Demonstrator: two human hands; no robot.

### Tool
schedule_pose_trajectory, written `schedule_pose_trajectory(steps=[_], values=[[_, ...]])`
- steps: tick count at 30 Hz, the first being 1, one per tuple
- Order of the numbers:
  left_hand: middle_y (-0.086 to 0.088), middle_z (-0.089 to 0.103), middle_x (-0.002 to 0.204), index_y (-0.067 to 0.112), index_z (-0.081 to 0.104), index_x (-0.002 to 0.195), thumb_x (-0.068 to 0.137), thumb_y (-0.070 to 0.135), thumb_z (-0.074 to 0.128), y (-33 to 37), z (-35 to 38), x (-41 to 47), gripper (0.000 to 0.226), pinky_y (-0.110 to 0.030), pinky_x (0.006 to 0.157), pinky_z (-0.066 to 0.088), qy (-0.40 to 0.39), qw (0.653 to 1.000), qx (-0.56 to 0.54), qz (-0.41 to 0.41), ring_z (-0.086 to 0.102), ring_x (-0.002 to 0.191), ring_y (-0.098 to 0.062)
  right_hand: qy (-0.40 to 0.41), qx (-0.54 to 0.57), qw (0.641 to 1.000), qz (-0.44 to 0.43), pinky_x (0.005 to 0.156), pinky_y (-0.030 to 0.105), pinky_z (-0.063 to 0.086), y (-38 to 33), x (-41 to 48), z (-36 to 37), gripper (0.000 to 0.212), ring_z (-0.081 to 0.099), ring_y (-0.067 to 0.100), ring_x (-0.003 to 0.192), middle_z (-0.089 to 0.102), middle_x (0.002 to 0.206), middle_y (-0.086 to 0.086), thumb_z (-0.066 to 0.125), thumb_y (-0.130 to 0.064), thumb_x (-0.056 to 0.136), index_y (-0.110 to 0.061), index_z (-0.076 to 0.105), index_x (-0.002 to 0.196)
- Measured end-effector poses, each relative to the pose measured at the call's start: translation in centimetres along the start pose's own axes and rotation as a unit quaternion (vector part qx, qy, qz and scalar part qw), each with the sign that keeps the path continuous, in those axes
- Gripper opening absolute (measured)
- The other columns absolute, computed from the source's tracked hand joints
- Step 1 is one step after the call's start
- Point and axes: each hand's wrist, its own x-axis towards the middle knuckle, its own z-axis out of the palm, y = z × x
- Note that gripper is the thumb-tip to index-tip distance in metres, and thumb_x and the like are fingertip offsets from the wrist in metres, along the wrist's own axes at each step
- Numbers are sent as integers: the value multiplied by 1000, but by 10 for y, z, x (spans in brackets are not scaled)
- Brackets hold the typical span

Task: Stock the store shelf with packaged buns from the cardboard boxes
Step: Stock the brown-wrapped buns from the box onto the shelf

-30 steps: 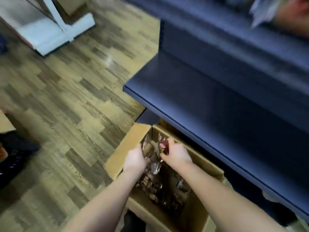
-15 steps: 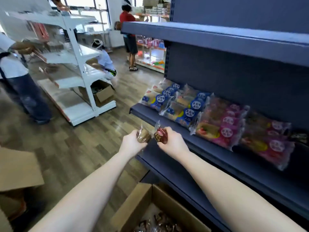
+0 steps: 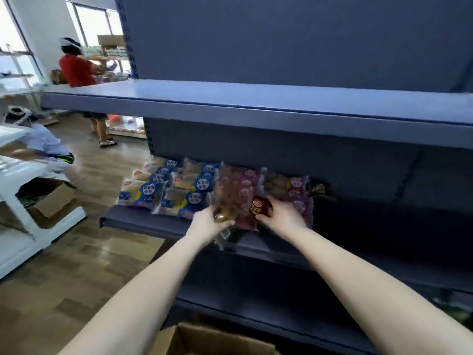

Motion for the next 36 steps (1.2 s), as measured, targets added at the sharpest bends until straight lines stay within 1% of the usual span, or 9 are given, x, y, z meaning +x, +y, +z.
schedule_pose_trajectory(steps=[9, 16, 19, 22, 24, 27, 31, 33, 36], values=[[-2, 66, 117, 16, 63, 121, 85, 42, 66, 123, 117, 18, 45, -21, 79, 40, -156, 972, -60, 162, 60, 110, -20, 75, -50, 974, 206, 65, 29, 44, 149, -74, -81, 39, 65, 31, 92, 69, 101, 11, 59, -45, 88, -14, 60, 111], [-7, 64, 117, 10, 54, 127, 83, 52, 65, 165, 192, 2, 62, -26, 79, 43, -213, 955, -8, 205, 59, 110, -25, 113, -25, 956, 271, 79, 36, 48, 206, -130, -79, 49, 63, 35, 101, 67, 109, 18, 63, -36, 88, -11, 51, 128], [-10, 62, 115, 9, 52, 122, 85, 48, 63, 172, 213, -1, 55, -27, 73, 39, -201, 952, 33, 226, 58, 108, -27, 106, -33, 958, 265, 88, 35, 45, 218, -137, -78, 53, 56, 34, 111, 59, 122, 18, 61, -29, 90, -10, 43, 135], [-11, 45, 134, 12, 39, 139, 89, 52, 53, 176, 218, -8, 65, -39, 94, 39, -101, 944, 179, 257, 45, 120, -32, 100, -148, 950, 255, 91, 41, 43, 223, -138, -72, 51, 47, 37, 114, 48, 130, 15, 51, -31, 95, -10, 40, 140], [-12, 46, 137, 10, 44, 138, 91, 50, 44, 172, 223, -11, 62, -48, 97, 39, -41, 936, 208, 281, 48, 117, -37, 103, -219, 944, 223, 85, 47, 47, 224, -136, -66, 51, 49, 40, 111, 50, 130, 16, 42, -37, 93, -9, 47, 136], [-15, 57, 130, 8, 60, 125, 92, 45, 39, 163, 231, -12, 54, -53, 93, 46, -50, 929, 181, 319, 57, 108, -41, 10, -242, 942, 233, 103, 46, 33, 228, -131, -57, 58, 34, 36, 129, 30, 150, 10, 32, -51, 97, -18, 32, 146], [-7, 28, 154, 15, 28, 148, 94, 51, 38, 152, 236, -10, 66, -41, 110, 26, -95, 924, 186, 322, 27, 139, -33, -22, -233, 941, 243, 110, 44, 24, 234, -125, -53, 56, 26, 41, 133, 8, 157, 14, 32, -48, 97, -32, 20, 150], [-9, 36, 150, 13, 36, 145, 86, 55, 31, 149, 236, -7, 73, -42, 109, 31, -89, 919, 189, 335, 34, 135, -34, -27, -210, 944, 254, 108, 42, 28, 237, -121, -58, 53, 31, 42, 129, 9, 157, 19, 35, -43, 97, -39, 21, 148], [-12, 39, 148, 11, 38, 144, 89, 48, 42, 149, 237, 3, 66, -41, 112, 27, -71, 917, 184, 346, 34, 137, -34, -27, -213, 943, 253, 100, 41, 33, 245, -113, -65, 54, 39, 38, 121, 34, 147, 16, 36, -41, 96, -44, 19, 147]])
